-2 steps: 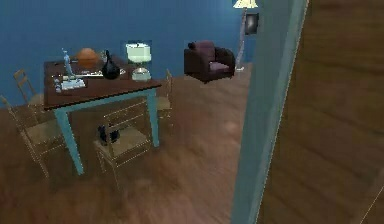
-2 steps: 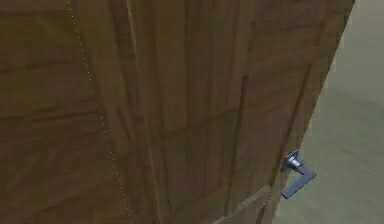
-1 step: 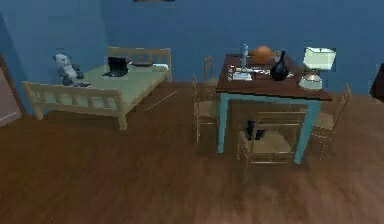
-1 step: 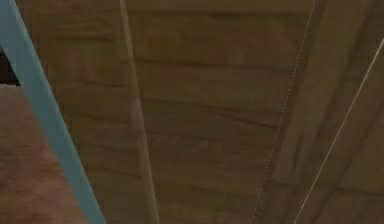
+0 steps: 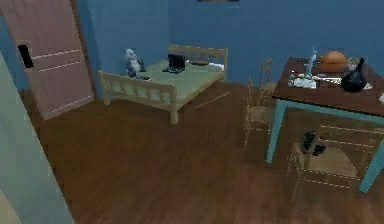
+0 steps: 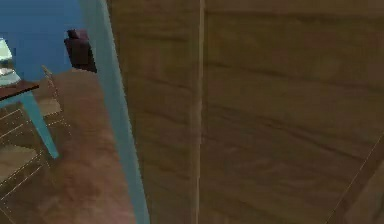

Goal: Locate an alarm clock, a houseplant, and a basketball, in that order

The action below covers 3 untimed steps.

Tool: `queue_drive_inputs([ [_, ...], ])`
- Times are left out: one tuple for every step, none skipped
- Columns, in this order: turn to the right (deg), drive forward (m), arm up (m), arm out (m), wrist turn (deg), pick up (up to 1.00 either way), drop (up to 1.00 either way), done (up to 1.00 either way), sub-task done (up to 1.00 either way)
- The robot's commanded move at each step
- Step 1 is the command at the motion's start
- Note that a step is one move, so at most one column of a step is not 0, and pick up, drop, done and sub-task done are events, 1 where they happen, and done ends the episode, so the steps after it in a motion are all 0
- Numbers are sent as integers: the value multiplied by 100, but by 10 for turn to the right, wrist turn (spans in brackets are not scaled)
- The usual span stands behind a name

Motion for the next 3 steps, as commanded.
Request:
queue_drive_inputs([
  [0, 100, 0, 0, 0, 0, 0, 0, 0],
  [0, 100, 0, 0, 0, 0, 0, 0, 0],
  [-30, 0, 0, 0, 0, 0, 0, 0, 0],
])
